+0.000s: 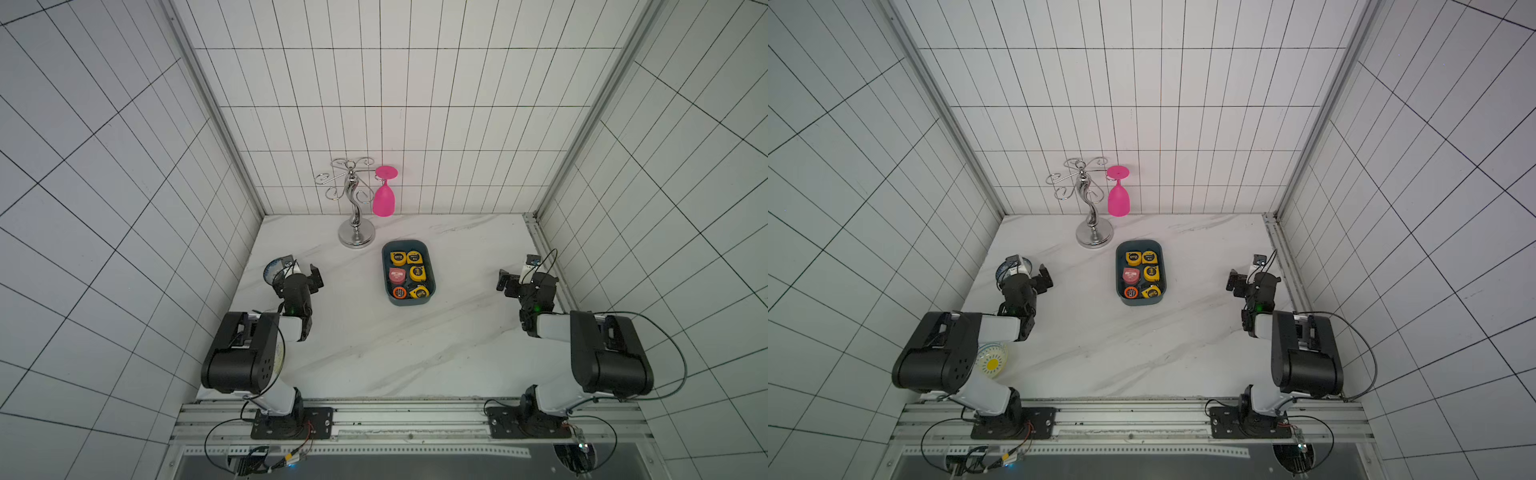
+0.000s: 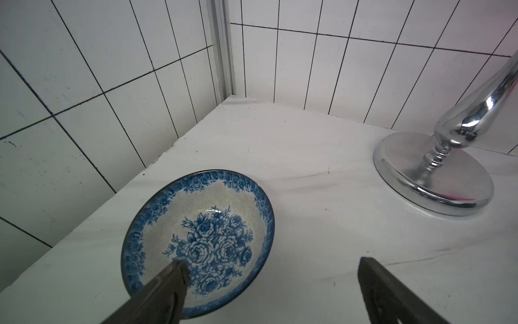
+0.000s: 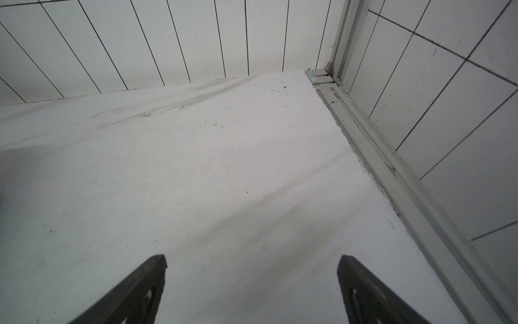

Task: Take the tape measure out of the storage box
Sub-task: Move the storage box to the center of the board.

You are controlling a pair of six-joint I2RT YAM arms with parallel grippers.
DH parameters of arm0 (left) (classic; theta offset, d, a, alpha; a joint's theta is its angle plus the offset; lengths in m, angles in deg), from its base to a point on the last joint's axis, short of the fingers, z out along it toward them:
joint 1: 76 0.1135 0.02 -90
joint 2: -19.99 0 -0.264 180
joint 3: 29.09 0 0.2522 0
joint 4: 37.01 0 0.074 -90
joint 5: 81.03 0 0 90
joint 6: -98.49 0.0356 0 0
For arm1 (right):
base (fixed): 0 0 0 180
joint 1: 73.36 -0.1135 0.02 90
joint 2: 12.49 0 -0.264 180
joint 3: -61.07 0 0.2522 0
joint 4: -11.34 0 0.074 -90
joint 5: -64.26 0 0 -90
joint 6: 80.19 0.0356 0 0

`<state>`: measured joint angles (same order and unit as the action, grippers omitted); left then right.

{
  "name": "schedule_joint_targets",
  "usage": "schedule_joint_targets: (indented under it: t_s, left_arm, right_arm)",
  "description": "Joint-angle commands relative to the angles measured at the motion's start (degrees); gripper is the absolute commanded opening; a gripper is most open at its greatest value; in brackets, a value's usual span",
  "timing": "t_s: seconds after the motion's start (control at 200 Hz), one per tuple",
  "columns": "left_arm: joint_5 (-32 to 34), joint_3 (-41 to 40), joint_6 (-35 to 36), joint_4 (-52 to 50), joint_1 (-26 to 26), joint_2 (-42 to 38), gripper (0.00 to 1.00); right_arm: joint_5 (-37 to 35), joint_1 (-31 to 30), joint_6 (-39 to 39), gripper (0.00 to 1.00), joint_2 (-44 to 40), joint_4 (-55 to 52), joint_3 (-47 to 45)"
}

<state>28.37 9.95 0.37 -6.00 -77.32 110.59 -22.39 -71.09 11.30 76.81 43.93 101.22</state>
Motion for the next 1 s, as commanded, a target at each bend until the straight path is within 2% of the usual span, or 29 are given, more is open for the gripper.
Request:
schedule_joint_targets:
  t_s: [0.0,0.43,0.5,0.59,0.625,0.705,0.74,0.87,0.994]
  left_arm:
    - [-0.4,0.2,0.2,-0.2,0.3,-1.1,0.98]
    - [-0.4,0.0,0.2,0.0,0.3,-1.3,0.98]
    - [1.6,1.2,2.0,0.3,-0.9,-2.0,0.98]
    - [3.7,7.2,2.3,-16.6,-3.0,-6.4,0.98]
    - [4.1,10.4,1.7,-24.6,-3.8,-8.1,0.98]
    - [9.8,15.7,-0.1,-35.7,-6.6,-9.4,0.98]
    - [10.3,18.1,-1.3,-41.2,-7.6,-9.8,0.98]
    - [4.5,25.5,-6.4,-58.2,-10.8,-11.5,0.98]
    - [-10.3,27.3,-10.2,-65.5,-12.2,-13.8,0.97]
  right_arm:
    - [-0.8,0.1,-0.3,0.99,-0.8,-0.4,-1.3]
    - [-0.2,0.3,-0.2,0.99,-1.0,-0.3,-1.4]
    - [-0.8,0.3,0.0,0.99,-2.7,-2.8,0.0]
    - [-4.0,0.2,1.4,0.99,-7.7,-18.4,5.6]
    - [-5.4,0.2,2.4,0.99,-8.8,-21.7,7.1]
    - [-9.2,0.1,6.8,0.99,-10.3,-28.1,9.6]
    - [-9.7,-0.1,8.2,0.99,-10.5,-32.0,11.3]
    - [-13.3,-4.7,9.0,0.99,-10.5,-41.0,15.9]
    - [-15.6,-10.3,10.1,0.99,-9.8,-50.0,21.2]
